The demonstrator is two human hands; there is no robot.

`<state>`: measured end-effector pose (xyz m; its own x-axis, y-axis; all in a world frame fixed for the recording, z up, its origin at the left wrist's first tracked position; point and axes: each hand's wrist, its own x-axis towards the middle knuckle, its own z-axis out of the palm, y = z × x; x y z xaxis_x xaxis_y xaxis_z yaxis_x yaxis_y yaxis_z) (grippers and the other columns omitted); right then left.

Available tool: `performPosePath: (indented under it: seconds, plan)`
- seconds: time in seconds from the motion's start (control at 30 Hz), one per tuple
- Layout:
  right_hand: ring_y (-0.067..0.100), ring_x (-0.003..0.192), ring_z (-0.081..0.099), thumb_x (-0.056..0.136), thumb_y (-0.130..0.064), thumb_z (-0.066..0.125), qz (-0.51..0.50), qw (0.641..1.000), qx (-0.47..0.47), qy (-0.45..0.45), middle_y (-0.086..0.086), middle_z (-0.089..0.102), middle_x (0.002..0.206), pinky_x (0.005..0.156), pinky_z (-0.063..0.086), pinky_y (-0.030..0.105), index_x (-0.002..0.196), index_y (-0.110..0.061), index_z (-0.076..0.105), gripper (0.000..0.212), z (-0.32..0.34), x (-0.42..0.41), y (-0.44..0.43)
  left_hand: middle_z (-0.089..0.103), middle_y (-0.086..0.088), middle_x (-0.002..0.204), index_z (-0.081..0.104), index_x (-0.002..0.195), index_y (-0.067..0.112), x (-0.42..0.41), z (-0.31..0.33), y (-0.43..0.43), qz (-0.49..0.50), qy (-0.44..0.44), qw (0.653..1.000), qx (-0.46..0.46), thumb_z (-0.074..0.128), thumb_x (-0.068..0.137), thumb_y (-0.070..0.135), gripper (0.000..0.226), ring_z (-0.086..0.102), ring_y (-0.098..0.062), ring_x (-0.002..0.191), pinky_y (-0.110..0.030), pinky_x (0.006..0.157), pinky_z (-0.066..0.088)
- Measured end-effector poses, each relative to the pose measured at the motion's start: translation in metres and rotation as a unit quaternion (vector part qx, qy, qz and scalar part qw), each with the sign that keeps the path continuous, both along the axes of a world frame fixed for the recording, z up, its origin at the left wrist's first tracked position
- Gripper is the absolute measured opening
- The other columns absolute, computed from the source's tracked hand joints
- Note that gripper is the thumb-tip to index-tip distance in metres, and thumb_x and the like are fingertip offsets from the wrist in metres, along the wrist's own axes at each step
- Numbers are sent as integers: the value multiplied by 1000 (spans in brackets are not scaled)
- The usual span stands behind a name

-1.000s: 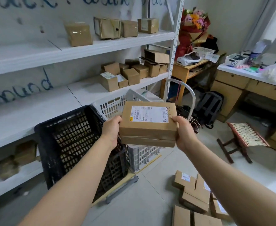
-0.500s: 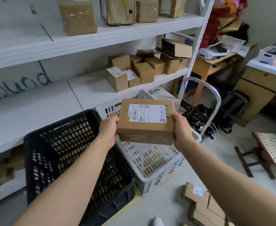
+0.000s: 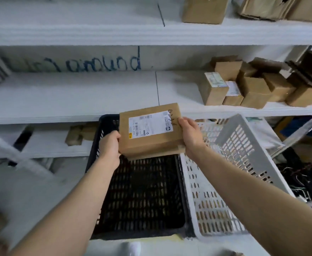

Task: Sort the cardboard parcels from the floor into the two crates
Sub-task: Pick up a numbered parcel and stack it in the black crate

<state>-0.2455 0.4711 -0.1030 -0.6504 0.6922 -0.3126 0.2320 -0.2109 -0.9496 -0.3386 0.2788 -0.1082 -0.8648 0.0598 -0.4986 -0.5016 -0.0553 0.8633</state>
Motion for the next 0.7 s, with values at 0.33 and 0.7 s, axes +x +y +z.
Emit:
performPosePath:
  seconds: [0.33, 0.7]
  plan:
    - [22, 107, 58, 89, -33, 55, 189, 974, 10, -125, 0, 63, 119, 95, 46, 35, 135, -32, 52, 46, -62, -106, -24, 70, -7, 105, 66, 108, 11, -50, -72, -42, 34, -98, 993, -50, 56, 90, 26, 26, 64, -19, 84, -31, 66, 53]
    - [19, 105, 52, 88, -28, 64, 219, 946, 66, -228, 5, 51, 135, 82, 40, 27, 140, -15, 44, 57, -159, -160, -38, 58, -11, 119, 50, 125, 13, -64, -169, -40, 8, -194, 978, -81, 50, 95, 27, 32, 58, -29, 107, -35, 60, 54]
